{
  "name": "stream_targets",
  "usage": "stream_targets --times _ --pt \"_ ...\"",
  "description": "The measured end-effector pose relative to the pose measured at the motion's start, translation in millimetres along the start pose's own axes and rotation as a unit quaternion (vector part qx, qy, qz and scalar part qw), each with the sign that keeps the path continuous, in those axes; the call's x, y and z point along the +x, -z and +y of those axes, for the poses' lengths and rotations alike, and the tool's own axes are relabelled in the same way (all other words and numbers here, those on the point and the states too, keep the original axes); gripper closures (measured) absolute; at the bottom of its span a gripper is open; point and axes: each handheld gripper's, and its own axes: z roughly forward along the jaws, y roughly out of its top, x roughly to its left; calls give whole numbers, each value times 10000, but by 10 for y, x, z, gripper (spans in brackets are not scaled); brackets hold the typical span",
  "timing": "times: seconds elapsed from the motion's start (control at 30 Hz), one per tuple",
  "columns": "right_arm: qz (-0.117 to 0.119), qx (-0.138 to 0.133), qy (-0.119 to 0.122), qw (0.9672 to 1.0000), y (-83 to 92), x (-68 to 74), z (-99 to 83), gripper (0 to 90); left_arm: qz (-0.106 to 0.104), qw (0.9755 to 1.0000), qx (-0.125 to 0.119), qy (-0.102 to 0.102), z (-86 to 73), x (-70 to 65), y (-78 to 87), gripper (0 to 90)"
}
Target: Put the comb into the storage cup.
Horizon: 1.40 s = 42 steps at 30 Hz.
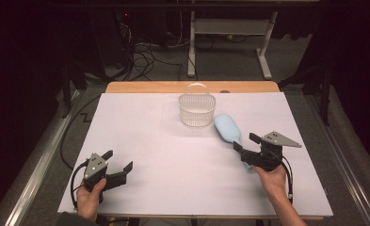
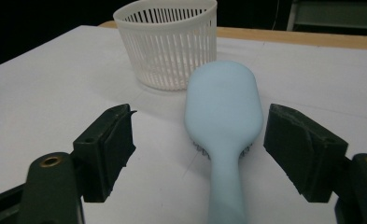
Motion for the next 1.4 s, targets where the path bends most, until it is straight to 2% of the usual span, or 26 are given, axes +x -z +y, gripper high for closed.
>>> stream_targets --times 0.23,0.33,0.43,0.5,0.63,0.67,0.77,0.83,1.03,1.07,1.1,1.13,1.17,1.2,1.27,1.3,1.33,1.4 --pt "-41 302 -60 9995 -59 -44 73 243 7 10000 1 -4 0 -1 2 150" --pt "76 516 -167 9985 -74 -73 120 221 3 10000 0 -6 0 -2 2 150" --pt "66 625 -109 9980 -87 -80 148 221 -2 10000 5 -10 0 -2 0 150" --pt "79 838 -18 9965 -121 -91 189 216 -2 10000 5 -14 1 -3 0 150" --pt "5 1059 -18 9944 -155 -95 225 202 -19 10000 7 -11 1 -4 1 150" --pt "-21 1235 37 9923 -181 -96 244 203 -23 10000 6 -17 1 -5 1 150" --pt "-45 1502 95 9886 -224 -101 259 203 -26 10000 11 -28 1 -6 0 150" --pt "-57 1582 113 9873 -240 -104 262 205 -27 10000 8 -28 1 -7 0 150" --pt "-167 2131 111 9768 -350 -118 326 283 -37 10000 15 -36 2 -6 -2 150" --pt "-198 2199 139 9752 -367 -114 338 293 -38 10000 20 -39 1 -6 -2 150" --pt "-198 2199 139 9752 -367 -114 338 293 -38 10000 20 -39 1 -6 -2 150" --pt "-259 2320 179 9722 -402 -107 362 309 -43 10000 19 -44 1 -7 -2 150" --pt "-259 2320 179 9722 -402 -107 362 309 -43 10000 19 -44 1 -7 -2 150" --pt "-284 2445 164 9691 -439 -106 385 320 -46 10000 16 -46 1 -8 -1 150" --pt "-315 2565 177 9659 -474 -109 398 322 -46 10000 14 -43 1 -7 -1 150" --pt "-315 2565 177 9659 -474 -109 398 322 -46 10000 12 -41 1 -7 -1 150" --pt "-364 2786 200 9595 -528 -112 406 329 -44 10000 2 -38 2 -7 0 150" --pt "-434 2882 244 9563 -568 -107 400 343 -35 10000 -17 -43 4 -7 4 150"
